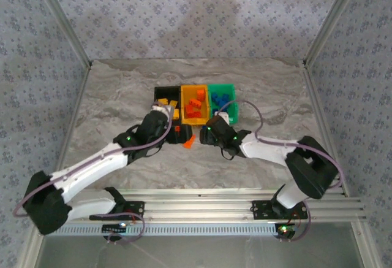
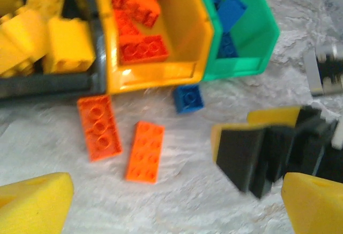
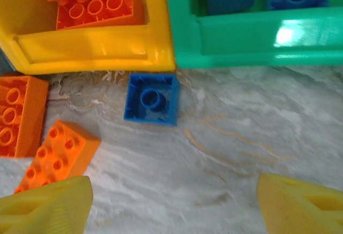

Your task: Sort the legos into containers by color

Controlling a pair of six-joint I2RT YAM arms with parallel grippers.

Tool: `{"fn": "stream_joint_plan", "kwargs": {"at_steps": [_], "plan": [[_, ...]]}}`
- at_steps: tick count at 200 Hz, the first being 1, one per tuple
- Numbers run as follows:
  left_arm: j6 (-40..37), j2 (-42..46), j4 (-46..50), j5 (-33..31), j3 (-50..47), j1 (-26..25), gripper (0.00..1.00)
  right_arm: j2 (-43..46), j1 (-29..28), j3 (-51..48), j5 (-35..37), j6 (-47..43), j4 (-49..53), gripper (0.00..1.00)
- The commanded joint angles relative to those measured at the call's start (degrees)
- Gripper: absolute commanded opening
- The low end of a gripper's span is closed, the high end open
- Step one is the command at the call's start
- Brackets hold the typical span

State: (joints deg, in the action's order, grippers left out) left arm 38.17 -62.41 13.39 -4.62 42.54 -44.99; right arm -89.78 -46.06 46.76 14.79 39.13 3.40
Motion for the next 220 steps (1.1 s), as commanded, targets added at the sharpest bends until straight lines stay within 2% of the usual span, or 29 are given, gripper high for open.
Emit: {"fn": "stream_joint_plan", "kwargs": {"at_steps": [1,31,57,106,138,179,200,220], "plan": [[4.1,7.1,1.5,-2.4,-5.2,0.2,1.0,-5.7,0.8,5.2,2.1,-0.6,-0.7,0.79],[6.5,14.6,3.6,-3.9,-10.8,0.2,1.0,-11.2,1.7,9.4,2.9,-0.7,-0.2,0.73],[7.4,17.5,6.0,-5.0,-12.2,0.2,1.0,-15.1,2.1,13.2,3.5,-1.0,2.0,0.65],[8.2,19.6,7.2,-5.6,-13.6,0.2,1.0,-18.8,1.9,15.7,4.0,-0.8,4.6,0.4],[8.1,20.0,7.6,-6.0,-13.8,0.2,1.0,-14.4,-0.2,13.2,3.5,-0.6,4.2,0.3],[8.8,21.5,8.3,-7.8,-14.9,0.2,1.0,-0.3,-4.2,7.6,5.1,-0.9,5.6,0.28],[9.0,21.9,7.5,-7.6,-15.9,0.2,1.0,6.6,-4.0,7.6,6.1,-2.4,8.3,0.28],[9.2,22.0,7.2,-7.7,-16.4,0.3,1.0,8.8,-1.4,10.1,6.5,-5.0,11.0,0.28]]}}
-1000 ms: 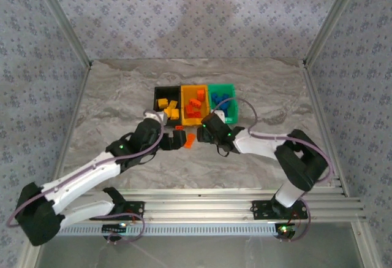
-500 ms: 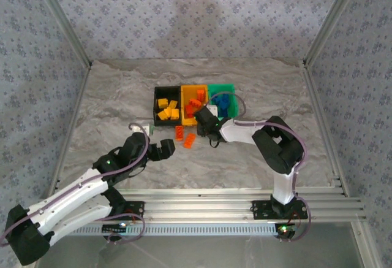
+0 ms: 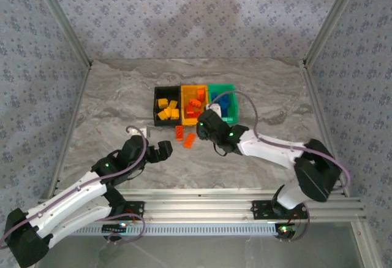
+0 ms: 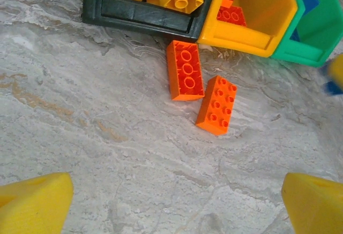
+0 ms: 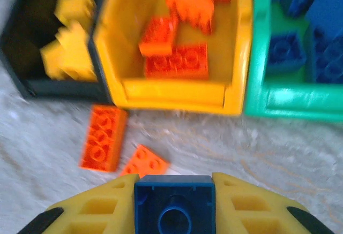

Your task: Sort the legos into containers by color

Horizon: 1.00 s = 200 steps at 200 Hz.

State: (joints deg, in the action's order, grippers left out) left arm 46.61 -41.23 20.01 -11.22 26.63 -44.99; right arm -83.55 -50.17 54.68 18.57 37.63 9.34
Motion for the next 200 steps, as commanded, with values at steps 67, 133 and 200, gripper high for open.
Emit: {"fn": "stream_joint_plan", "kwargs": {"at_steps": [67,133,200], "plan": [[1.3,1.3,1.2,-1.2,-1.1,0.2,1.0,-10.4,15.3,13.1,-0.4,-5.1,7.5,0.3],[0.9,1.7,1.5,-1.5,-1.8,0.3,1.0,-18.8,18.1,23.6,0.0,-5.5,11.0,0.7],[-7.7,-10.8,-2.1,3.9,5.2,0.2,0.97,-7.8,14.4,14.2,-0.4,-3.8,7.1,0.79]]}}
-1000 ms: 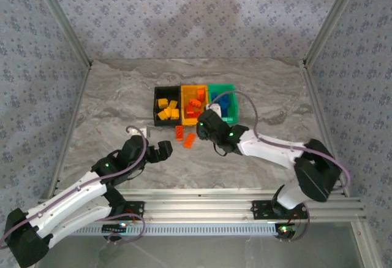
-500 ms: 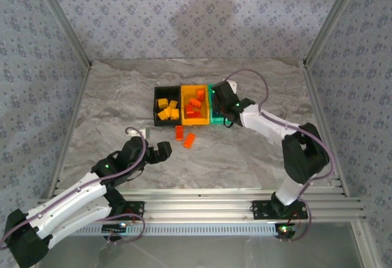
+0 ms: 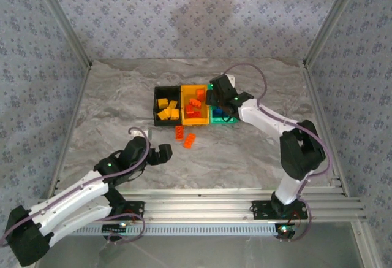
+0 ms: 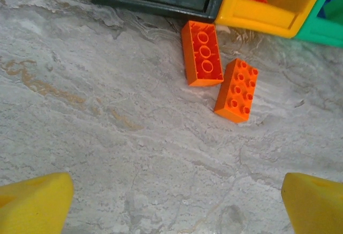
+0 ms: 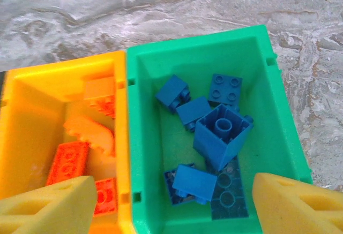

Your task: Sort the legos into containers by color

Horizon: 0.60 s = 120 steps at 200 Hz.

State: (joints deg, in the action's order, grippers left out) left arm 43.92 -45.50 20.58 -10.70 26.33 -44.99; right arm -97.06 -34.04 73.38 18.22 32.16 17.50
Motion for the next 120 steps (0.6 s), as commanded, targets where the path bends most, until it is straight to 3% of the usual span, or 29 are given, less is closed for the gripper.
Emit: {"fn": "stream_joint_plan", "kwargs": {"at_steps": [1,21,53,120], "plan": [[-5.2,-7.0,-2.8,3.5,5.8,0.1,0.97,6.0,-1.8,-4.5,0.0,1.7,-1.2,0.79],[-9.2,-17.5,-2.3,3.3,11.4,-2.5,0.92,10.2,-2.2,-11.7,-0.6,3.4,-2.8,0.79],[-15.3,-34.5,3.4,-5.2,23.3,-9.2,0.81,17.4,-2.2,-20.9,-1.5,6.9,-4.8,0.79],[-20.5,-52.5,2.9,-7.8,36.2,-8.9,0.72,28.2,-1.6,-29.4,-0.5,7.7,-3.3,0.8]]}}
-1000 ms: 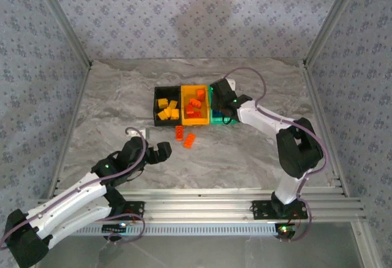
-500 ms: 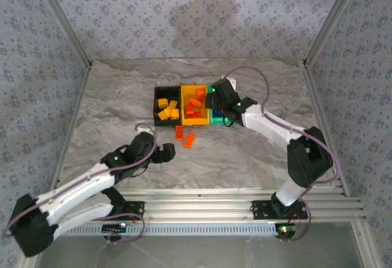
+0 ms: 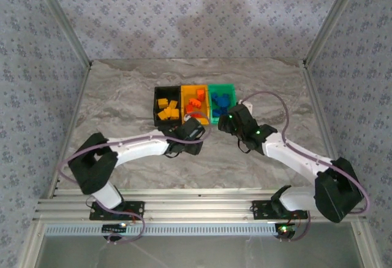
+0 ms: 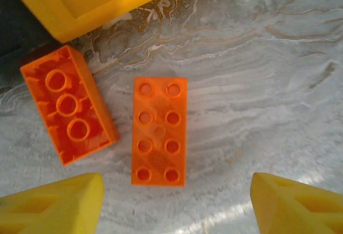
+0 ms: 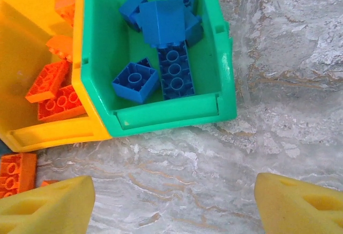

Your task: Sort the legos into containers by color

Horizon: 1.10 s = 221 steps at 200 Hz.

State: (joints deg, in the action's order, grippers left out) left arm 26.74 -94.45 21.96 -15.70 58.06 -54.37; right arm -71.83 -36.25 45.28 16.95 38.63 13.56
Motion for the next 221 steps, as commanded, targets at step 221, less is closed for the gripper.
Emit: {"fn": "stream_joint_plan", "kwargs": {"at_steps": [221], "plan": [[-0.6,-13.2,0.0,2.0,5.7,-4.7,0.48,12.9,4.2,-6.3,0.2,1.7,1.9,0.82]]}}
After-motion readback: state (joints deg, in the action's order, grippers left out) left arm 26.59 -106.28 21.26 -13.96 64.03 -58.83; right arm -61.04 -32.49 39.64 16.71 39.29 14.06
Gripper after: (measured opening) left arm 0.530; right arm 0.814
